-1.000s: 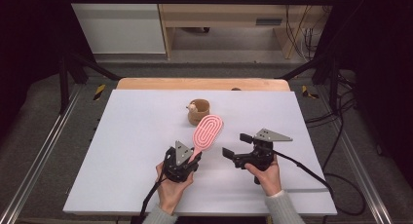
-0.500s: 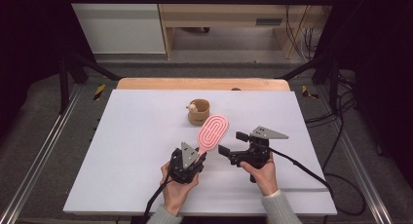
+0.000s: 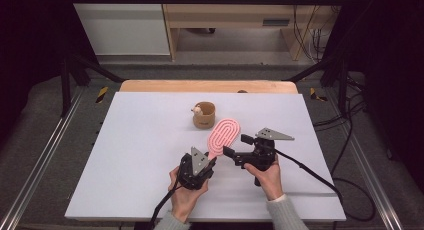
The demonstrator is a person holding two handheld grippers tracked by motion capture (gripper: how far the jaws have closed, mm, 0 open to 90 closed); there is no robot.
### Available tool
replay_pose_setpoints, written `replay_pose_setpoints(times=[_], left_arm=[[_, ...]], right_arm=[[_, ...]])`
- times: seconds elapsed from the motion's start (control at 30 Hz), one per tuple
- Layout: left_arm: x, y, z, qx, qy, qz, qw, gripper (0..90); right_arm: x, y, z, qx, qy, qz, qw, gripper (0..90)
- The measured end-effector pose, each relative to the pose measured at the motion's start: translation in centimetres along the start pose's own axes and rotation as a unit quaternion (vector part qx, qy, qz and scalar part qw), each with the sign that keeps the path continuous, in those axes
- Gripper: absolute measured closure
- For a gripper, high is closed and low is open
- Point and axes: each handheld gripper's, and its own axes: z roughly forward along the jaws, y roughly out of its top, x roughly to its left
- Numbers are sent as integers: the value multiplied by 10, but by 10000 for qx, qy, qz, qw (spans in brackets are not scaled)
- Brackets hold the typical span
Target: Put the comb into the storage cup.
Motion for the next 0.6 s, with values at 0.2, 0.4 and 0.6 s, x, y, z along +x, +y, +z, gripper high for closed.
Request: replay_pose_setpoints(times=[0.2,0.4,0.6], left_arm=[[-7,3,-1,-40,-23,94,9999,695],[-14,4,0,-41,-70,168,9998,695],[-19,4,0,-68,-100,211,9997,695]], right_arm=[[0,0,5,51,-20,13,10000,83],[-2,-1,8,59,7,75,10000,131],[-2,0,8,40,27,118,9999,204]])
